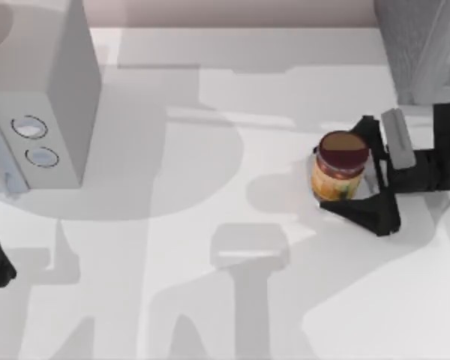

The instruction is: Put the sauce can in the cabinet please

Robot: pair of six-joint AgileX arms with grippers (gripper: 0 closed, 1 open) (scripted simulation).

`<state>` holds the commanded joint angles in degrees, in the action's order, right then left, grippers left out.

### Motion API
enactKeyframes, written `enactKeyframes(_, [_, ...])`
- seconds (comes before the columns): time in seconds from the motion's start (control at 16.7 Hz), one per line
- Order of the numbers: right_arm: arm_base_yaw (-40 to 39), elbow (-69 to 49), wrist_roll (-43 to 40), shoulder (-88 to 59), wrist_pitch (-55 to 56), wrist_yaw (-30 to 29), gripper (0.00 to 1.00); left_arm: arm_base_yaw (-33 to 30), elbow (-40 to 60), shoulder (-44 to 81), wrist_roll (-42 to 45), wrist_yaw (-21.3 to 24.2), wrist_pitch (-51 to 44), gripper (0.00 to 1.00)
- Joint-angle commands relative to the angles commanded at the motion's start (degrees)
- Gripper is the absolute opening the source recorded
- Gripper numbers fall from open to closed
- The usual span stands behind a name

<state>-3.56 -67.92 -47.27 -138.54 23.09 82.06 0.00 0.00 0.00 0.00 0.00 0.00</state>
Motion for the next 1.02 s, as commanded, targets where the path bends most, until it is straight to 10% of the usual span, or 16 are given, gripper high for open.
enactKeyframes(0.48, [-1.0,1.8,5.9,1.5,6.1,-0.7,1.00,0.0,0.0,0.0,0.0,0.0,0.0,1.00])
enactKeyframes(1.02, [-1.0,1.8,5.9,1.5,6.1,-0.7,0.32,0.0,0.0,0.0,0.0,0.0,0.0,1.00])
